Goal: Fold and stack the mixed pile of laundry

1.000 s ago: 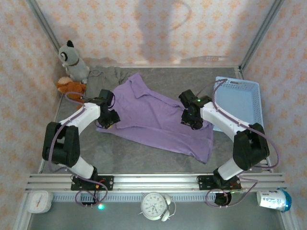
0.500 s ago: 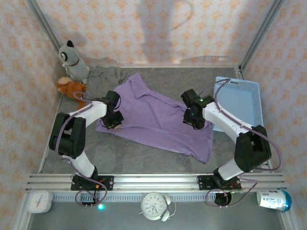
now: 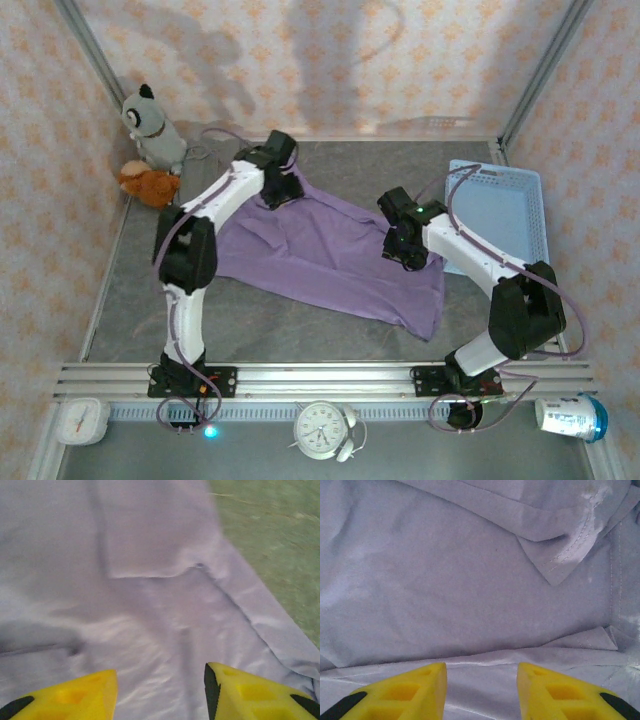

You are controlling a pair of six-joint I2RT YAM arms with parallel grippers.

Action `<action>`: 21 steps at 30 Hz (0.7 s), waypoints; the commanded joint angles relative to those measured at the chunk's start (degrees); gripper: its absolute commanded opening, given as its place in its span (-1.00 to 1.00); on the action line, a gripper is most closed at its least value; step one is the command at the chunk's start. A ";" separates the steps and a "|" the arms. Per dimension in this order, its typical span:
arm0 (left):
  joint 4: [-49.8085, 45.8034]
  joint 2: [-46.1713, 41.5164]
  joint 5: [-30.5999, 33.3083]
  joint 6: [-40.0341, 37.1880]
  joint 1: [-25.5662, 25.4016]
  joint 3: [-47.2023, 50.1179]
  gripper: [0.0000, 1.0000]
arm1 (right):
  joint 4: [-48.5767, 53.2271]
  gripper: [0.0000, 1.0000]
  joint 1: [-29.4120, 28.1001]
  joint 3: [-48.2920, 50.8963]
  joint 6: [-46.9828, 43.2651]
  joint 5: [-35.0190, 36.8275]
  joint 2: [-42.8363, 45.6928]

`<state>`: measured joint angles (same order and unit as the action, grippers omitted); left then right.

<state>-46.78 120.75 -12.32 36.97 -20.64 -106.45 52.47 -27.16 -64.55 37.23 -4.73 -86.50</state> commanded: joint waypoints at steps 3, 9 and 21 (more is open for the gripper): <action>-9.73 -2.43 5.89 -3.30 -1.55 -2.72 0.11 | 0.36 -0.16 0.53 1.80 0.30 2.87 1.65; -7.73 -12.83 7.82 -6.03 -1.31 9.97 0.11 | -4.94 -0.15 0.32 2.63 -2.46 -2.83 1.07; 2.23 -25.09 11.65 -0.06 -0.36 35.64 -0.08 | -4.50 -0.08 1.97 -1.94 -7.12 4.42 -5.49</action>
<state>-47.88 96.01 -5.43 34.50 -21.26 -74.04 46.70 -26.61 -64.16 32.23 -5.96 -90.43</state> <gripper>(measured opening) 0.468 0.458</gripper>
